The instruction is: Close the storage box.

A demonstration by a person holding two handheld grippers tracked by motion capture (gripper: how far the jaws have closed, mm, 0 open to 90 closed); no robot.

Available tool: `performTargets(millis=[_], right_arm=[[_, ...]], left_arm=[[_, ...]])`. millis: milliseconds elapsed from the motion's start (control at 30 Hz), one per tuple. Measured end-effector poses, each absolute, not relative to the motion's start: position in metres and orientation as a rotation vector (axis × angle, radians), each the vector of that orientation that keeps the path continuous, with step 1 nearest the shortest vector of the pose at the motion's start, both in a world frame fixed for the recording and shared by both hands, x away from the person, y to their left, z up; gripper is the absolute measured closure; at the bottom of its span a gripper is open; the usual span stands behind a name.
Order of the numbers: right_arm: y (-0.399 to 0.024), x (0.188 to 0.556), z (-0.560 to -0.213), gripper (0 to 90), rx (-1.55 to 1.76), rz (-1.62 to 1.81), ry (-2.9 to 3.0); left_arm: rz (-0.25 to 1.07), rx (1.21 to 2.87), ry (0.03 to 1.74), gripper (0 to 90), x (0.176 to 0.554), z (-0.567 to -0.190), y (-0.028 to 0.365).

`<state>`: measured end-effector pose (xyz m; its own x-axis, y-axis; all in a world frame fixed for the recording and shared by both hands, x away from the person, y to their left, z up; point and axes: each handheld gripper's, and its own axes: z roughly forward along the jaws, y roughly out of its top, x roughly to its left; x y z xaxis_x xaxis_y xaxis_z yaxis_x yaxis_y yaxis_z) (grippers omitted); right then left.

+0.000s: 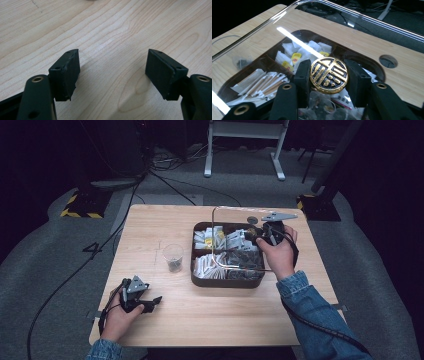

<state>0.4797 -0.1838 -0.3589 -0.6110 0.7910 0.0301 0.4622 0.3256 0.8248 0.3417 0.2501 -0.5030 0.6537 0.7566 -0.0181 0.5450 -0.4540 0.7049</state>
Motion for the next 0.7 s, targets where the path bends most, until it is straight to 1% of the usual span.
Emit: performTargets(millis=[467,700], right_arm=[[-0.145,0.482,-0.372,59.1,1.115,1.179,2.228],[-0.137,0.486,-0.382,59.1,1.127,1.161,2.232]], left_arm=[[0.392,2.175,1.004,28.4,0.342,-0.503,0.25],[0.393,2.174,1.003,28.4,0.342,-0.503,0.25]])
